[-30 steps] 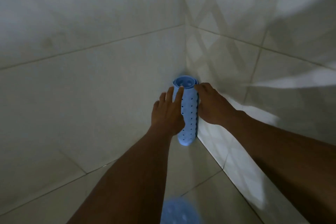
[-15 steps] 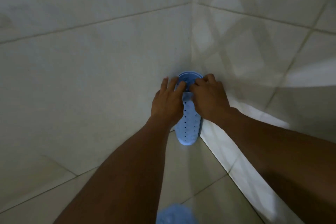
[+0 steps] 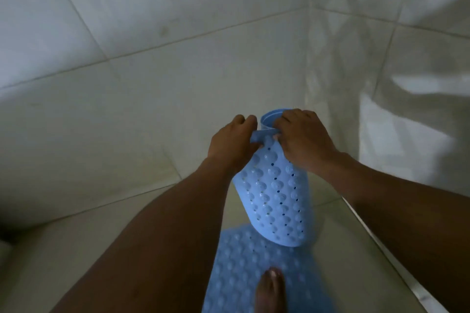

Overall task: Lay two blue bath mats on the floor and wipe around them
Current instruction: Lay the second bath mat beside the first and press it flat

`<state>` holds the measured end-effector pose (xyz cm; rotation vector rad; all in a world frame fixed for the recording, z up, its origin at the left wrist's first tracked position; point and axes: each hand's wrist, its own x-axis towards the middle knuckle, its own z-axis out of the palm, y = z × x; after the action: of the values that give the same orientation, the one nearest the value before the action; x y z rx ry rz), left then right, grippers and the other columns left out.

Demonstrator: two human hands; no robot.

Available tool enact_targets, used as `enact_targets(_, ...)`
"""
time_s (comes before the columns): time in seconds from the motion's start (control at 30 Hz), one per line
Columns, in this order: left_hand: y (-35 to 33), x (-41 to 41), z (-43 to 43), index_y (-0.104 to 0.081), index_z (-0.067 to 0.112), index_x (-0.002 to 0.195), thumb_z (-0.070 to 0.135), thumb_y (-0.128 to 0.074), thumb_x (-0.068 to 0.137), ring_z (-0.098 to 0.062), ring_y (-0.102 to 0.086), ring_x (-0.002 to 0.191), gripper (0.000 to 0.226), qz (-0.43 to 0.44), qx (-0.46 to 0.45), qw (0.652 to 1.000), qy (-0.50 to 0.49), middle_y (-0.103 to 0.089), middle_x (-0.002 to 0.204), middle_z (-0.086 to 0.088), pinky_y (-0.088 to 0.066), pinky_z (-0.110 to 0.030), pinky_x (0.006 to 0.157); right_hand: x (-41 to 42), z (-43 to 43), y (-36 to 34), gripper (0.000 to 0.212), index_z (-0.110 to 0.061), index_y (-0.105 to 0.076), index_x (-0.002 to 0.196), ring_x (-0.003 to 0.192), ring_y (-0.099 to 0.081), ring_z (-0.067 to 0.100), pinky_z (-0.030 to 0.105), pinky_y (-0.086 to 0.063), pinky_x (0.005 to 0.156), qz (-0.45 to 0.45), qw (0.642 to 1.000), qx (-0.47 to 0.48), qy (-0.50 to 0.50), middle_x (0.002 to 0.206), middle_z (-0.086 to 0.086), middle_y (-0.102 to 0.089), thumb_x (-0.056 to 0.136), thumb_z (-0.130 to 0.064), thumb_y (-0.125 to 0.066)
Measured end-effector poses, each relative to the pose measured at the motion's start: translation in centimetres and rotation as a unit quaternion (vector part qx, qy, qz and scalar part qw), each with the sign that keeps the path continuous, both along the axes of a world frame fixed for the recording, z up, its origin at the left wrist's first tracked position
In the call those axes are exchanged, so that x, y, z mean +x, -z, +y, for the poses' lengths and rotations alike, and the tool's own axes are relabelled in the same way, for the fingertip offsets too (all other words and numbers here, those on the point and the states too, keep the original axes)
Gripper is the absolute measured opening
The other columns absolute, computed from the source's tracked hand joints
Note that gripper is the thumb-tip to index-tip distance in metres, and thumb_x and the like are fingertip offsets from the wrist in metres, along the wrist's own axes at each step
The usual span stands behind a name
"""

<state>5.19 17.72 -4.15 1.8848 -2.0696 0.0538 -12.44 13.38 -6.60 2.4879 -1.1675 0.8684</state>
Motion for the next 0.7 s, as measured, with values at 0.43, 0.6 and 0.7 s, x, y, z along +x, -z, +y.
enact_targets(0.43, 6.7, 12.0, 14.3, -0.062, 0.028, 0.098, 0.051, -0.062, 0.091, -0.029, -0.061, 0.113, 0.024, 0.002, 0.049, 0.992, -0.12, -0.069, 0.11, -0.001, -0.035, -0.038, 0.084, 12.6, 13.5, 5.2, 0.011, -0.014, -0.062, 0.087, 0.069, -0.067, 0.035, 0.039, -0.052, 0.058, -0.044, 0.995, 0.085, -0.019, 0.074, 0.009, -0.068, 0.09, -0.024, -0.058)
enact_targets(0.6, 12.4, 17.3, 20.8, -0.058, 0.021, 0.125, 0.04, -0.058, 0.097, -0.035, -0.058, 0.117, 0.035, 0.066, -0.026, 0.987, -0.144, -0.065, 0.121, -0.01, -0.041, -0.042, 0.09, 18.7, 18.7, 4.9, 0.027, -0.012, -0.061, 0.089, 0.068, -0.064, 0.038, 0.043, -0.05, 0.06, 0.008, 0.996, 0.03, -0.082, 0.069, 0.014, -0.065, 0.09, -0.034, -0.046)
enact_targets(0.7, 13.2, 20.4, 24.9, -0.062, 0.019, 0.111, 0.038, -0.062, 0.093, -0.037, -0.061, 0.109, 0.026, 0.09, -0.047, 0.986, -0.13, -0.069, 0.112, -0.01, -0.043, -0.041, 0.084, 21.7, 22.2, 5.0, 0.029, -0.013, -0.06, 0.092, 0.076, -0.063, 0.039, 0.043, -0.045, 0.066, 0.057, 0.994, 0.013, -0.093, 0.077, 0.015, -0.066, 0.091, -0.039, -0.048)
